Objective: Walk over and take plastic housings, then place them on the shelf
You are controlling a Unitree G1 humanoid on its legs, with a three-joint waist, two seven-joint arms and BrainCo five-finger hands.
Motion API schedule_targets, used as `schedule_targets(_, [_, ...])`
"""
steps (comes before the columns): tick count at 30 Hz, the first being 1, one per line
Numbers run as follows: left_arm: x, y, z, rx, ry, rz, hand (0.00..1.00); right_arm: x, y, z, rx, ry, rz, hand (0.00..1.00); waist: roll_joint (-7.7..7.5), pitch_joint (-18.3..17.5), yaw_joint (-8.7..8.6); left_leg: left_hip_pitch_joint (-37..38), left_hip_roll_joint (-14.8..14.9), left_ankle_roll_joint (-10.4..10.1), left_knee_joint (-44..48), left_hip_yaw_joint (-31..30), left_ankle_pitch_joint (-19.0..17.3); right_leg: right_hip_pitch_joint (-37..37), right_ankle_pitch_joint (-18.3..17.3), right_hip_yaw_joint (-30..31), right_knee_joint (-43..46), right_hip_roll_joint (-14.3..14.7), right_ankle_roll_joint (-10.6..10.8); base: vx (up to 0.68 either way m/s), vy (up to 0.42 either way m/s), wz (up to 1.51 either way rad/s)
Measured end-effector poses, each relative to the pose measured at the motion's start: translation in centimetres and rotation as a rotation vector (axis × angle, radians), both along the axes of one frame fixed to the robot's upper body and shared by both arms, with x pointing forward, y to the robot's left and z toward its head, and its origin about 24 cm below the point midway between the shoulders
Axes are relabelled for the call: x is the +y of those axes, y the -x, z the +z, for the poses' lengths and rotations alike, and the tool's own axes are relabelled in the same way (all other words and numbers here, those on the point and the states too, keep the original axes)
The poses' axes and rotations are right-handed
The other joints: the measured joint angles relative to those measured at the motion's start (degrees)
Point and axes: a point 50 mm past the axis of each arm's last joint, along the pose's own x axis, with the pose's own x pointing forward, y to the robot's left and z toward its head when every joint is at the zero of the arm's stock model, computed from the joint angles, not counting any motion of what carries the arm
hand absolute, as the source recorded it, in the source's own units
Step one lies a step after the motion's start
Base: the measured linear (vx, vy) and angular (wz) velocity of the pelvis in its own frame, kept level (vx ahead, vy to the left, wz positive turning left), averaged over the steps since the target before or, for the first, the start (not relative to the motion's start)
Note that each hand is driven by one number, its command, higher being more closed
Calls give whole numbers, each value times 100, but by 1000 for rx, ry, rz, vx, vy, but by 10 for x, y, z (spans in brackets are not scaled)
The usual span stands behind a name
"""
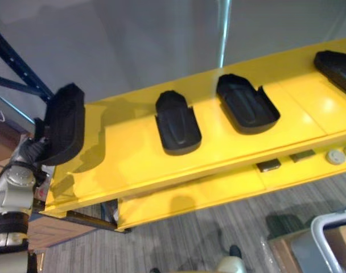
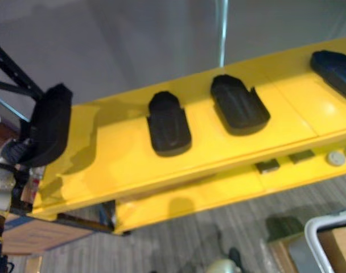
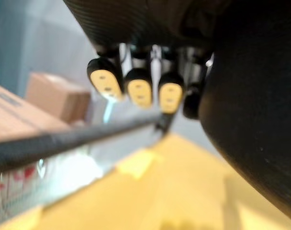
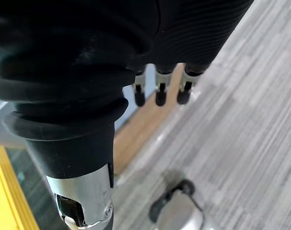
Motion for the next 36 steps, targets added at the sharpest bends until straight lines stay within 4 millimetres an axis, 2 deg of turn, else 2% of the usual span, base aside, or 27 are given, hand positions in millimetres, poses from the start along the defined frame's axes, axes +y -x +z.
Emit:
schedule_targets(5, [-14, -9, -1, 70, -6, -117, 100, 0, -6, -1, -19, -11, 15, 0, 54, 52, -120, 12, -9, 0, -33, 31, 0, -10, 6, 17, -20, 1, 1, 0, 0, 0])
schedule_targets(8, [-13, -9, 4, 99, -59, -152, 100, 1, -9, -1, -24, -13, 21, 0, 89, 135, -194, 17, -9, -1, -33, 56, 0, -10, 6, 23, -27, 1, 1, 0, 0, 0])
schedule_targets(16, [-22, -12, -1, 165, -160, -201, 100, 0, -15, -1, -38, -10, 33, 0, 109, 206, -216, 23, -10, -1, -24, 102, 0, -20, 14, 31, -30, -6, -7, 0, 0, 0])
schedule_targets(18, [-22, -12, -1, 160, -176, -193, 100, 0, -17, -1, -37, -11, 50, 0, 102, 226, -224, 17, -10, -1, -23, 111, 0, -34, 14, 38, -30, -5, -6, 0, 0, 0])
schedule_targets(23, [-15, -10, -1, 139, -228, -109, 100, -3, -22, 0, -48, -2, 57, 0, 115, 413, -366, 15, -10, -2, -23, 133, 0, -49, 29, 60, -30, -1, 5, -3, -1, -1])
schedule_targets(29, [-6, -5, -7, 159, -260, -12, 100, -2, -25, 0, -52, -3, 79, 0, 140, 430, -442, 17, -12, -3, -25, 262, -1, -108, 53, 159, -55, 8, 6, 4, -1, -7])
schedule_targets(36, [-17, -4, -32, 199, -187, 7, 100, 1, -31, 0, -59, -9, 107, 0, 124, 440, -462, 19, -9, -3, 2, 261, -1, -91, 70, 152, -56, 1, 2, -4, -1, 0])
